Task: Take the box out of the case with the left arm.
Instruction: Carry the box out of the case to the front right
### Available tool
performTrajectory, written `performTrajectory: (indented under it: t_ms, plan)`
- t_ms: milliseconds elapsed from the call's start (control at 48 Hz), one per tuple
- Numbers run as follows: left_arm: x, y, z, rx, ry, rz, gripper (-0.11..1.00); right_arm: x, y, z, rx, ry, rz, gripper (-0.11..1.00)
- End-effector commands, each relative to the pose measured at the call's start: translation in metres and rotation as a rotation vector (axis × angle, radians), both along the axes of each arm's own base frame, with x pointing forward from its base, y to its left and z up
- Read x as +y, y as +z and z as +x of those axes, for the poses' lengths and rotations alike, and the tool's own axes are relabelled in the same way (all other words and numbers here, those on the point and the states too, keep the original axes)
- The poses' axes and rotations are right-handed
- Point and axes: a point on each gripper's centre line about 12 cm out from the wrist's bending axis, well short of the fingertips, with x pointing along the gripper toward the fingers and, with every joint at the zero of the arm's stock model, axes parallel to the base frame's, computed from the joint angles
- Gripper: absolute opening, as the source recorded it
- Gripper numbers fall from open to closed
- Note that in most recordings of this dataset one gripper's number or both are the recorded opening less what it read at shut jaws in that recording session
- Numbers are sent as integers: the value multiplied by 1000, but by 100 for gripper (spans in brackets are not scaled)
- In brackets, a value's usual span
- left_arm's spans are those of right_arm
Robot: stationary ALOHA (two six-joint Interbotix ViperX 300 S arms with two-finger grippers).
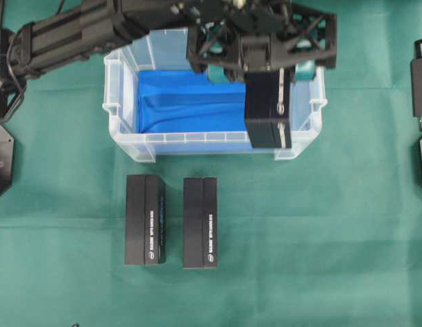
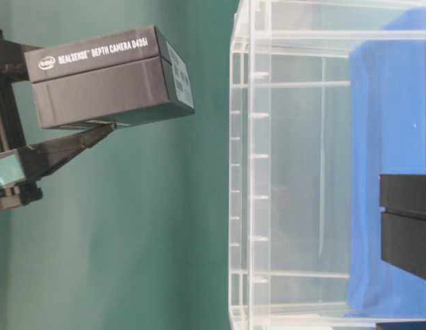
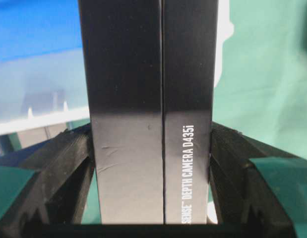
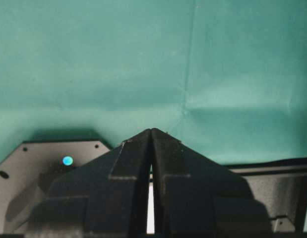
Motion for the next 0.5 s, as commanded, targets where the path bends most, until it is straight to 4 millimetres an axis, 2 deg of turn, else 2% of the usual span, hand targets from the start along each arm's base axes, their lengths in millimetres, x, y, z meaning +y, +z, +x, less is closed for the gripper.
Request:
performTrajectory:
  t_ms: [0, 479]
  plan:
    - [-18, 24, -9, -51, -13, 0, 60, 0, 5, 1, -21, 1, -2, 0]
    - [-102, 23, -11, -48, 12, -77, 60, 0, 5, 1, -20, -1, -2, 0]
